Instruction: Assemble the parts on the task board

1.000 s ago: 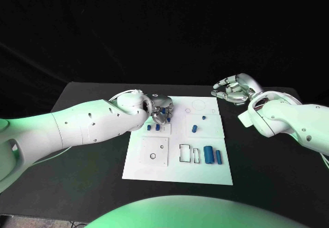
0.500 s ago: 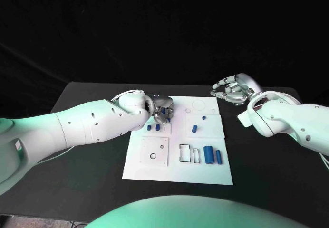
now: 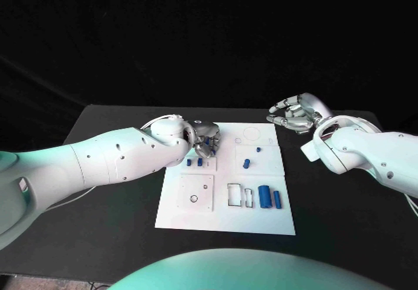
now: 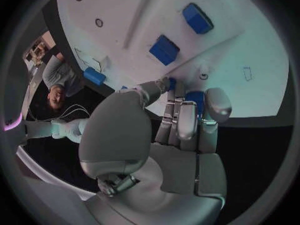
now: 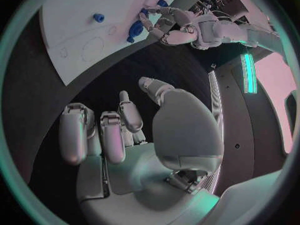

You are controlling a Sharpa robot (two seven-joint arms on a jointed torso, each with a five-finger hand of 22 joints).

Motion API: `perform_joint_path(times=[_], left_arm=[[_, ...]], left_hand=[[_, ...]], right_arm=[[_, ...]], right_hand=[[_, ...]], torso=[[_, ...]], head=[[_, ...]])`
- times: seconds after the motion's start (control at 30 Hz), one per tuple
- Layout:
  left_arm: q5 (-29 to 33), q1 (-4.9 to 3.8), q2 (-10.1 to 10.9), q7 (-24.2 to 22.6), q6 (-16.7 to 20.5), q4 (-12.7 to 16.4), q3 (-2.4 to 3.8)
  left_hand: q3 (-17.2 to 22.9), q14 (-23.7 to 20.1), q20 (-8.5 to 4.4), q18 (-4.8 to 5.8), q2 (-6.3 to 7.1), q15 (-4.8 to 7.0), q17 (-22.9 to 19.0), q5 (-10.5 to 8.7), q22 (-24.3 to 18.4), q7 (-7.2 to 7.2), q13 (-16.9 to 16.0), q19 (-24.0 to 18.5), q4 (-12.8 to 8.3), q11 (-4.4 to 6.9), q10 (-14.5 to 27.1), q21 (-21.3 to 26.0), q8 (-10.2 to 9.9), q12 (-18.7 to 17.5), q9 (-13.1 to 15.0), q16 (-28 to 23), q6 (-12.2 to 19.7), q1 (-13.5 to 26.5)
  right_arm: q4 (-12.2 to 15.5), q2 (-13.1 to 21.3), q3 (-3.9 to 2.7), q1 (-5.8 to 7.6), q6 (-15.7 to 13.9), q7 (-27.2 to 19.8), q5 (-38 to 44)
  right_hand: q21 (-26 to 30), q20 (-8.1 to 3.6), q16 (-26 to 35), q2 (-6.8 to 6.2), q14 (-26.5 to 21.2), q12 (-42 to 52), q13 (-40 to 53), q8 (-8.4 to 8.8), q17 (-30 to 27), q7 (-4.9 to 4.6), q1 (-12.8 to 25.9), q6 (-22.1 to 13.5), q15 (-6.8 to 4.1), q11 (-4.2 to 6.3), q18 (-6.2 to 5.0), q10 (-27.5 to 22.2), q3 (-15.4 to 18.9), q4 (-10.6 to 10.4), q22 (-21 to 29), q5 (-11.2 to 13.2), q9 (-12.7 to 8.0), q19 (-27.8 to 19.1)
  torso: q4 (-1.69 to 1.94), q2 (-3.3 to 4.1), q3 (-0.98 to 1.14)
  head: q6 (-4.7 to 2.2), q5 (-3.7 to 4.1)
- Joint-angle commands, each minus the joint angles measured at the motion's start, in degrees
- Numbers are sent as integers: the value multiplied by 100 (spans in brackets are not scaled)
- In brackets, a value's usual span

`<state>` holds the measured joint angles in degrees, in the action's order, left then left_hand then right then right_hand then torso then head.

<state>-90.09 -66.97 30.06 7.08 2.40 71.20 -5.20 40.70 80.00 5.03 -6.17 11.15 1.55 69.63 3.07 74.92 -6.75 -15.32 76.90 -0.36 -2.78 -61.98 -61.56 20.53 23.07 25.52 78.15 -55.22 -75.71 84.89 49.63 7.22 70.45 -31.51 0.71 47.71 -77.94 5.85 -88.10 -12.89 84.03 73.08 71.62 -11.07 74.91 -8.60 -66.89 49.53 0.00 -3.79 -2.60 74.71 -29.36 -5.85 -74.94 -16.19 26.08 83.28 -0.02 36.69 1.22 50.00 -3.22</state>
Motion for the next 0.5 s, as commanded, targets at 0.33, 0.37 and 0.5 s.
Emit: perform_joint_path(times=[0.33,0.37,0.5], left_arm=[[516,23,235,-272,660,194,34],[569,23,270,-288,682,230,49],[839,23,440,-324,690,405,147]], left_hand=[[6,106,-27,94,-43,-12,93,11,821,-22,54,55,-109,-36,-69,-112,-102,-205,44,110,1,-6],[0,108,-25,95,-34,-15,89,12,822,-25,60,55,-109,-41,-77,-119,-114,-224,44,113,0,10],[-36,106,-15,96,20,-29,77,18,819,-36,92,43,-90,-60,-91,-130,-187,-320,40,128,31,97]], right_arm=[[4,4,-1,-3,42,-19,24],[5,6,-1,-3,43,-18,24],[8,16,-1,-3,40,-20,25]], right_hand=[[25,11,10,5,478,-10,0,-43,1105,14,71,-29,-24,5,-40,-9,-32,-9,-973,-18,12,-28],[25,11,10,5,478,-10,0,-43,1105,14,71,-29,-24,5,-40,-9,-32,-9,-973,-18,12,-28],[25,11,10,5,478,-10,0,-43,1105,14,71,-29,-24,5,-40,-9,-32,-9,-973,-18,12,-28]], torso=[[2,-8,-4],[2,-8,-4],[17,-6,-5]], head=[[0,11],[0,10],[0,19]])
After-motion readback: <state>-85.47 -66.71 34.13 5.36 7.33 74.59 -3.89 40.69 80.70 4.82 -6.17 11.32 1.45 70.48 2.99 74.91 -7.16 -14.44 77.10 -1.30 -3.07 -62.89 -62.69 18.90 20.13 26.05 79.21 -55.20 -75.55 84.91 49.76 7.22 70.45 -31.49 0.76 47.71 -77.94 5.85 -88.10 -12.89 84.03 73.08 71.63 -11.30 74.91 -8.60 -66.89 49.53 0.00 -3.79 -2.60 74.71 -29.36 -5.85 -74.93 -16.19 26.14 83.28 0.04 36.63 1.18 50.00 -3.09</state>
